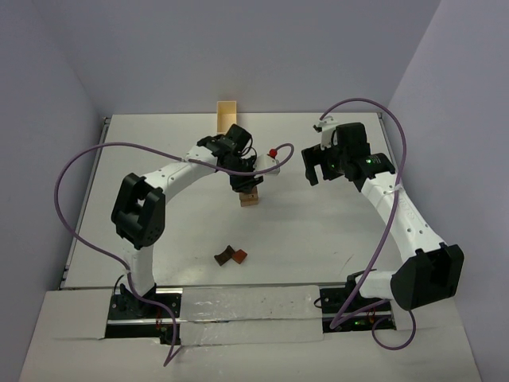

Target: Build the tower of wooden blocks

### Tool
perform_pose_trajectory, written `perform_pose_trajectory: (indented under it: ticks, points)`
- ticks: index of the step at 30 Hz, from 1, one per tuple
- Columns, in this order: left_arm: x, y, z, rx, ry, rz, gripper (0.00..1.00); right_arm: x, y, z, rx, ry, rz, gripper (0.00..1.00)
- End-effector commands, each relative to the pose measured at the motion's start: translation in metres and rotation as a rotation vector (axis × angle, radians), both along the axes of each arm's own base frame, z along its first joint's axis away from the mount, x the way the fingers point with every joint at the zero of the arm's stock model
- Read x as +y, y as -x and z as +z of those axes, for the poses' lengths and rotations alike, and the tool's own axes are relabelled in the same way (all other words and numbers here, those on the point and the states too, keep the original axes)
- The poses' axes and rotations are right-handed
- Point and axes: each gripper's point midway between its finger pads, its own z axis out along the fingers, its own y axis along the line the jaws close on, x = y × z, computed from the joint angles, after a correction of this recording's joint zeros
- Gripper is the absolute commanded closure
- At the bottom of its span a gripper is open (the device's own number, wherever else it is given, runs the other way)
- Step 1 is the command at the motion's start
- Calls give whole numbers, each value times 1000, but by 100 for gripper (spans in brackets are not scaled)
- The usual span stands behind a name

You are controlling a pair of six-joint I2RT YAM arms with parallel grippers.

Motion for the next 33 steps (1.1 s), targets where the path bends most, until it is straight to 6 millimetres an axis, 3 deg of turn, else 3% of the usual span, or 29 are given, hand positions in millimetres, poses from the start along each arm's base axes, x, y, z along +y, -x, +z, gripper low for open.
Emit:
perform_pose_trajectory:
  ticks: [1,33]
  points:
    - [-10,-4,14,-10,43,-22,78,1,-9,19,-41,-17,-3,2]
    - [-9,-2,6,11,26,-33,65,1,-9,18,-35,-28,-2,2]
